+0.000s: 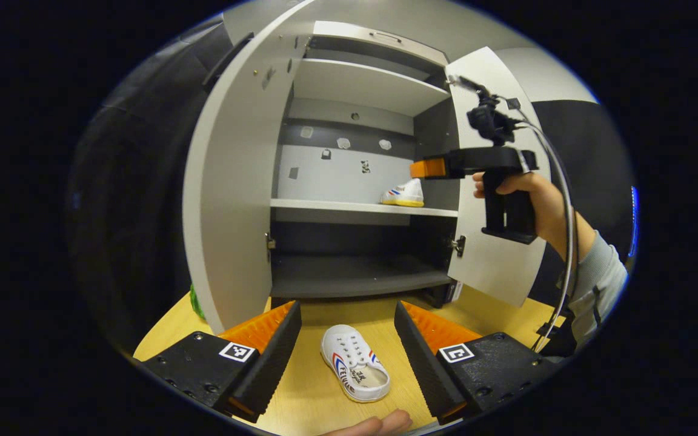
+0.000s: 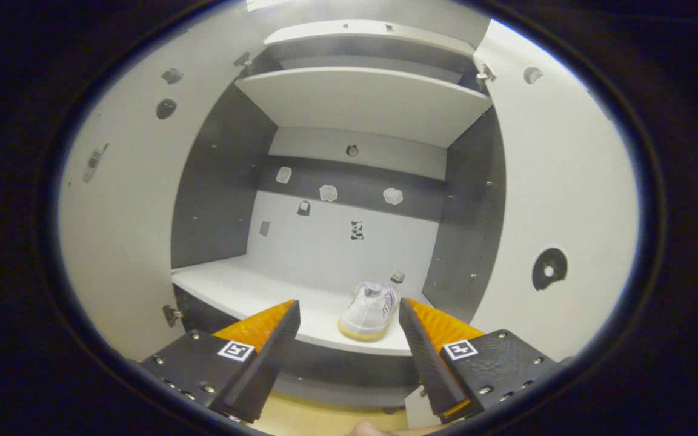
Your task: Grab one shoe with the right hand and put it into the shoe cabinet, grab the other shoe with the left hand and put it into the shoe cabinet; then close the right door with the right hand and the left door with the left hand.
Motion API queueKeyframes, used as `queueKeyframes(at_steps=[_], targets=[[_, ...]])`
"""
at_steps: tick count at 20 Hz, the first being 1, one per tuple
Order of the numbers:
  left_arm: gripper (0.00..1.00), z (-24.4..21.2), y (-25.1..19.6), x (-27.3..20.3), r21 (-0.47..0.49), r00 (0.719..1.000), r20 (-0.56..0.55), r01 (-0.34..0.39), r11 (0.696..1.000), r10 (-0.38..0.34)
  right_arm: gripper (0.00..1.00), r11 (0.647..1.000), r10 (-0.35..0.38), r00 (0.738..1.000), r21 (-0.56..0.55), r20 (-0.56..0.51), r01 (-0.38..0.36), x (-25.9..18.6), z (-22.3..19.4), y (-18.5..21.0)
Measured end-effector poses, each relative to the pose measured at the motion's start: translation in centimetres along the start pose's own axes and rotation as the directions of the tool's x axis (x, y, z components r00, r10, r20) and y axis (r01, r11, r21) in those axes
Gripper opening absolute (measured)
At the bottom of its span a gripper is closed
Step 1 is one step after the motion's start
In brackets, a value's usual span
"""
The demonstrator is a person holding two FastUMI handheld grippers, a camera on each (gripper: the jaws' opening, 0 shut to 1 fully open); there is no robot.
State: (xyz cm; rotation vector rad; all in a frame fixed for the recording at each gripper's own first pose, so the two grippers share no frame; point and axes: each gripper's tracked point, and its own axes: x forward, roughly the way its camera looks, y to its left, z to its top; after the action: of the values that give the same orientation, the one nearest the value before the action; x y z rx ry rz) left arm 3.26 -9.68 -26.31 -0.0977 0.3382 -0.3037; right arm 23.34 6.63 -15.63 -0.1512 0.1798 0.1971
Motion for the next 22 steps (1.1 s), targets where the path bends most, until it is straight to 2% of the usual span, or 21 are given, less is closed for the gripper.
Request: queueKeyframes(at_steps=[3, 5, 8, 12, 16, 19, 21, 22], targets=[[0.92, -3.0, -0.4, 1.5, -0.031, 0.997, -0.075, 0.014, 0.999, -0.016, 0.97, 0.999, -0.036, 0.998, -0.017, 0.058, 0.037, -5.9, -0.8, 0.1], [0.95, -5.2, -0.9, 2.4, -0.059, 0.990, -0.135, 0.031, 0.998, -0.039, 0.98, 0.997, -0.067, 0.995, -0.019, 0.080, 0.069, -9.1, -1.6, 0.1], [0.95, -8.4, -0.2, 3.5, -0.086, 0.973, -0.229, 0.002, 0.996, -0.022, 0.98, 0.995, -0.087, 0.993, 0.049, 0.074, 0.084, -12.6, -4.1, 0.9], [0.95, -11.0, 0.6, 4.7, -0.088, 0.956, -0.294, -0.009, 0.996, -0.018, 0.98, 0.982, -0.131, 0.991, 0.138, 0.012, 0.128, -14.7, -8.3, 0.6], [0.95, -14.3, 0.4, 5.6, -0.072, 0.923, -0.385, 0.000, 0.997, -0.028, 0.99, 0.973, -0.066, 0.998, 0.222, 0.019, 0.060, -16.1, -9.6, 2.1], [0.96, -16.8, 1.4, 6.4, -0.050, 0.889, -0.457, -0.057, 0.997, 0.028, 0.98, 0.978, -0.070, 0.997, 0.198, 0.025, 0.064, -16.7, -10.5, 1.8], [0.96, -17.6, 2.9, 7.3, -0.010, 0.877, -0.468, -0.124, 0.992, 0.105, 0.98, 0.982, -0.101, 0.995, 0.163, 0.008, 0.098, -16.8, -11.9, 1.3], [0.90, -18.1, 3.0, 7.7, 0.010, 0.873, -0.476, -0.114, 0.993, 0.105, 0.98, 0.984, -0.110, 0.994, 0.144, 0.000, 0.109, -16.8, -12.6, 1.3]])
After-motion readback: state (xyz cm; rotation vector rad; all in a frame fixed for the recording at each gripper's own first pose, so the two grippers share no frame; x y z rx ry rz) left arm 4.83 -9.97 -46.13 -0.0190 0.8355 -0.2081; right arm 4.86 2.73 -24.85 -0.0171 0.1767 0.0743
